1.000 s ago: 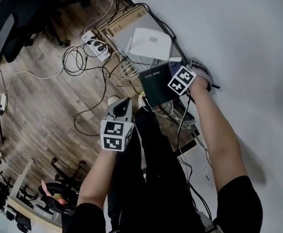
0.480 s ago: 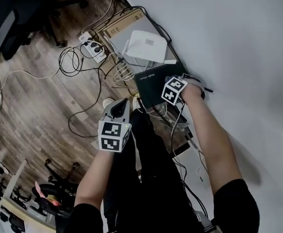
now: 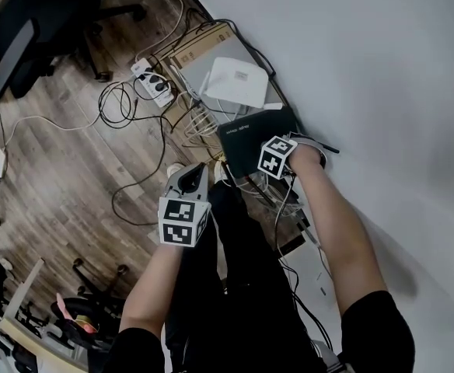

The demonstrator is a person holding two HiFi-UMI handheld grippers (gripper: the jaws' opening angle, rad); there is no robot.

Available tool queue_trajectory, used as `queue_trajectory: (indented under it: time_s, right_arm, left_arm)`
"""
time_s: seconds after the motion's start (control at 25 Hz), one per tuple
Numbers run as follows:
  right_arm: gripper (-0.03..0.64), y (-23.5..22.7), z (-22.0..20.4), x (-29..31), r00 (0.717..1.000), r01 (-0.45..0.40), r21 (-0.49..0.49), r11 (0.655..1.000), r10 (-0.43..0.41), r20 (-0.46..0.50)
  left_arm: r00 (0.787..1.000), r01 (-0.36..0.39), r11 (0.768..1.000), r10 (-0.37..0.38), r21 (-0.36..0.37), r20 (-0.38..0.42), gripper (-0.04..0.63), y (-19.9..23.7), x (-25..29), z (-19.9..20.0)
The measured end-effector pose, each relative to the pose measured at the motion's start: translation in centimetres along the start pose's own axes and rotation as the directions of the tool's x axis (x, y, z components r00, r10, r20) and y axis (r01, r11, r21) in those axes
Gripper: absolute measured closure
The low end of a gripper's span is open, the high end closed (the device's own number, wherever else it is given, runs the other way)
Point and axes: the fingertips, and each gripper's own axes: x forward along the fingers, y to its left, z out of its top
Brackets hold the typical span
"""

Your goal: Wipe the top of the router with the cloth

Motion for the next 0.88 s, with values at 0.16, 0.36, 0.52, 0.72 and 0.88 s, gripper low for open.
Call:
queue_trajectory:
  time_s: [0.16, 0.36, 0.52, 0.72, 0.88]
  right_arm:
    - [0.604, -0.3, 1.2, -3.1, 0.989, 0.056, 0.085, 0.995, -0.066, 0.129]
    - [0.604, -1.0, 1.4, -10.0, 0.923, 0.095, 0.310, 0.946, -0.201, 0.329]
    - [0.604, -0.9, 0.0, -17.1, 0.833, 0.070, 0.488, 0.870, -0.320, 0.452]
    - [0.604, -1.2, -2.0, -27.6, 0.663, -0.024, 0.637, 0.770, -0.465, 0.587]
    - [0.604, -1.5, -4.0, -36.4, 0.487, -0.127, 0.700, 0.702, -0.571, 0.661]
  left_arm:
    - [1.000, -0.010, 1.000, 0.010, 0.010, 0.016, 0.601, -0.3, -0.8, 1.5]
    - [0.998, -0.017, 1.000, 0.016, 0.022, 0.064, 0.601, -1.3, -3.4, 5.4]
    - [0.993, -0.032, 0.999, 0.030, 0.018, 0.112, 0.601, -2.5, -6.9, 9.6]
    - [0.982, -0.063, 0.998, 0.058, 0.019, 0.178, 0.601, -4.1, -12.1, 14.4]
    - [0.968, -0.091, 0.996, 0.084, 0.020, 0.235, 0.601, -5.5, -16.9, 17.9]
